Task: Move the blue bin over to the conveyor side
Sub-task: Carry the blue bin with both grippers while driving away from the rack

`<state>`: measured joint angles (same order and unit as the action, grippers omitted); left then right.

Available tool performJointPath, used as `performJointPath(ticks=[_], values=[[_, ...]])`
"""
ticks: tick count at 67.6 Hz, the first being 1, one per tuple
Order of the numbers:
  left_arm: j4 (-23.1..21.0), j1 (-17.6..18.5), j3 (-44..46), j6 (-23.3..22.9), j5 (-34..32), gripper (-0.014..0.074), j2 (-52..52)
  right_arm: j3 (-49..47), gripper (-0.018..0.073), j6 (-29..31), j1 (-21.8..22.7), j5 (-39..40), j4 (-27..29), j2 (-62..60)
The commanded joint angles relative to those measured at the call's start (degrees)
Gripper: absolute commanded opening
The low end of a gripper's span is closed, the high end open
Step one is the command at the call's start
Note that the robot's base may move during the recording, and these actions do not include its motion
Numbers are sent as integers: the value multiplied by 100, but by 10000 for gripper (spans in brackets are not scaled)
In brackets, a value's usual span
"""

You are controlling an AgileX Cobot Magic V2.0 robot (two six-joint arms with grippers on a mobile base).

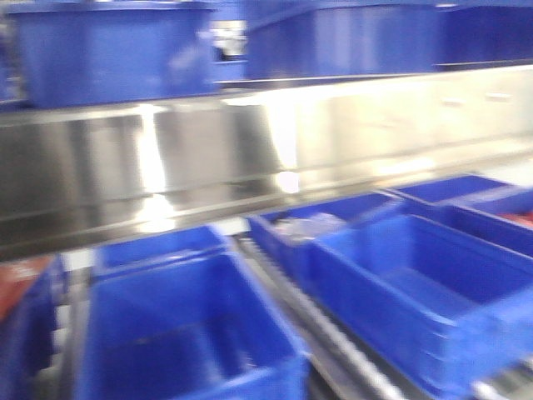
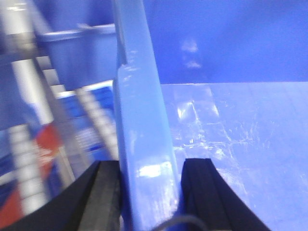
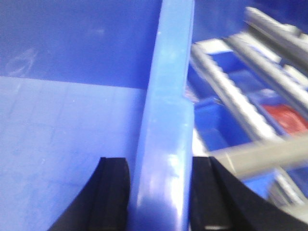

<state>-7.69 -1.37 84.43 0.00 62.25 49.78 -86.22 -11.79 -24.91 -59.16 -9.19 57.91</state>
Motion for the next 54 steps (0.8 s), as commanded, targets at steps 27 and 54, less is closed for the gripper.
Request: performJointPath(ticks=[27,54], values=[[42,-21,85,94,-638,-6,-116,-116,-71,143,21,862,-326,-138],[42,-21,85,94,-638,-6,-116,-116,-71,143,21,862,-326,-138]])
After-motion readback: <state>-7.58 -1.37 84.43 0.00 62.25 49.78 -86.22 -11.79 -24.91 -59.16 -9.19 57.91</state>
